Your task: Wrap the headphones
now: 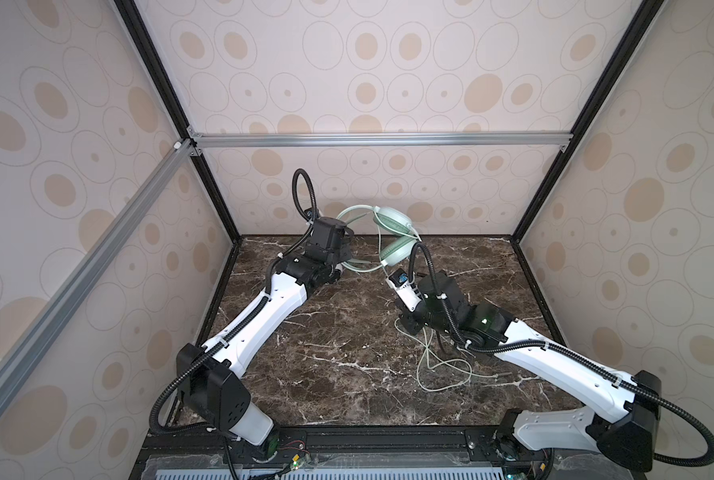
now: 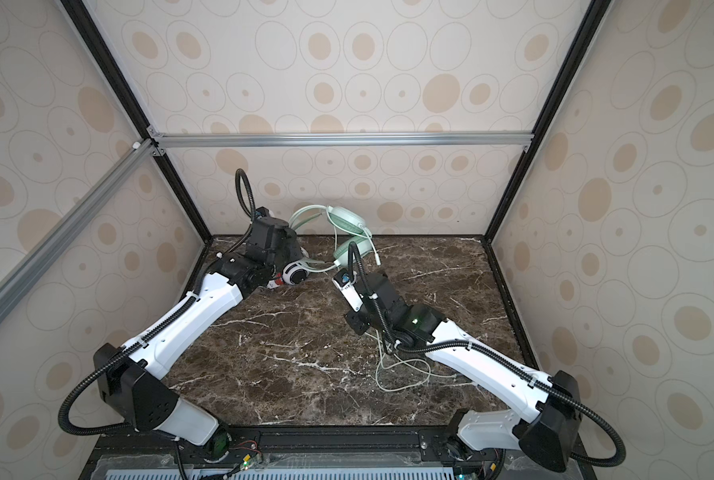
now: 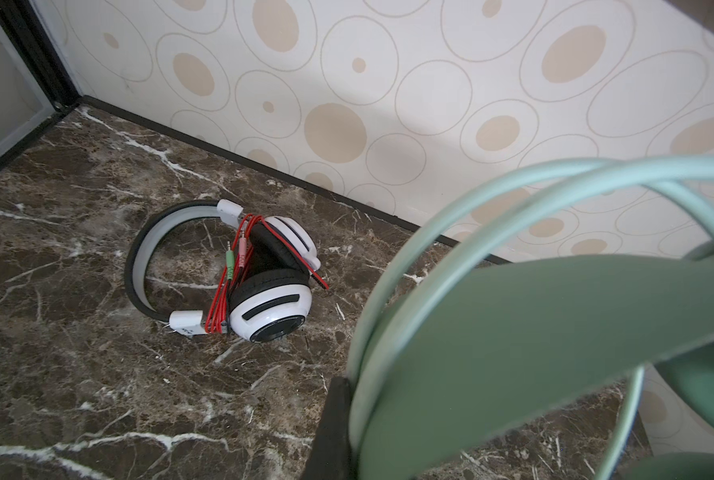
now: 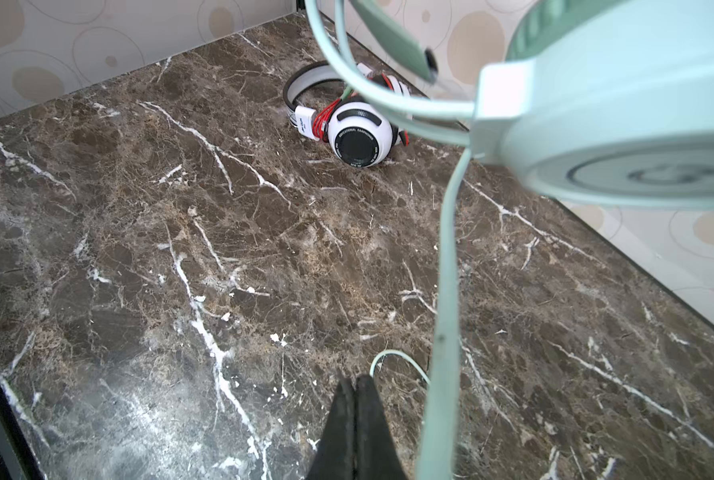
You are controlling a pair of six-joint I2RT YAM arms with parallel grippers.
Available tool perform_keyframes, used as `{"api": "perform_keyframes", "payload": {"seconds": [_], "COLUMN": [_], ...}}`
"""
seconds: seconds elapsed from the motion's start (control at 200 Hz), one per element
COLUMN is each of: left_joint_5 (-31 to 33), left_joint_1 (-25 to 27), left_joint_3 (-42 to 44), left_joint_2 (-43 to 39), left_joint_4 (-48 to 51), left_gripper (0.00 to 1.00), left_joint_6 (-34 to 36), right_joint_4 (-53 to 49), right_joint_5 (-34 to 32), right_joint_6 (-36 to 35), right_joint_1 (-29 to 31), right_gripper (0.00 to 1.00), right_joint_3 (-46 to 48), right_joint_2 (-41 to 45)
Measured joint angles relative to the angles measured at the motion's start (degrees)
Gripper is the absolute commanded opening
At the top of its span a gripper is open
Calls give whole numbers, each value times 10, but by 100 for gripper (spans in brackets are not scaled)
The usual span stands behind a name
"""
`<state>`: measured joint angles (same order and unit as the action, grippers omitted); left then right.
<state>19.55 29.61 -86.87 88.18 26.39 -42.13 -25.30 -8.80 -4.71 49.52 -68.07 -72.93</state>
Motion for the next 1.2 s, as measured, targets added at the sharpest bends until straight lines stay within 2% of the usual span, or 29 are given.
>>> {"api": "perform_keyframes", "payload": {"seconds": [0.46, 0.68, 0.935, 1.2], "left_joint_5": [81, 119, 109, 81], "left_joint_1": [34, 51, 56, 58], "left_joint_3": [4, 5, 24, 31], "left_joint_2": [0, -12, -53, -60], "left_joint_4": [63, 73, 47, 37], "left_gripper": [0, 0, 0, 0], "left_joint_6": [63, 129, 235, 294], "right_joint_4": [-107, -151, -179, -173], "right_joint_5": [15, -8, -38, -48], "right_joint_6": [-43, -72, -96, -116], "right_joint_1": [9, 13, 17, 32], "right_gripper": [1, 1, 2, 3], "right_joint_3": [-117, -142, -181, -188], "right_joint_2": [-47, -49, -51, -53]}}
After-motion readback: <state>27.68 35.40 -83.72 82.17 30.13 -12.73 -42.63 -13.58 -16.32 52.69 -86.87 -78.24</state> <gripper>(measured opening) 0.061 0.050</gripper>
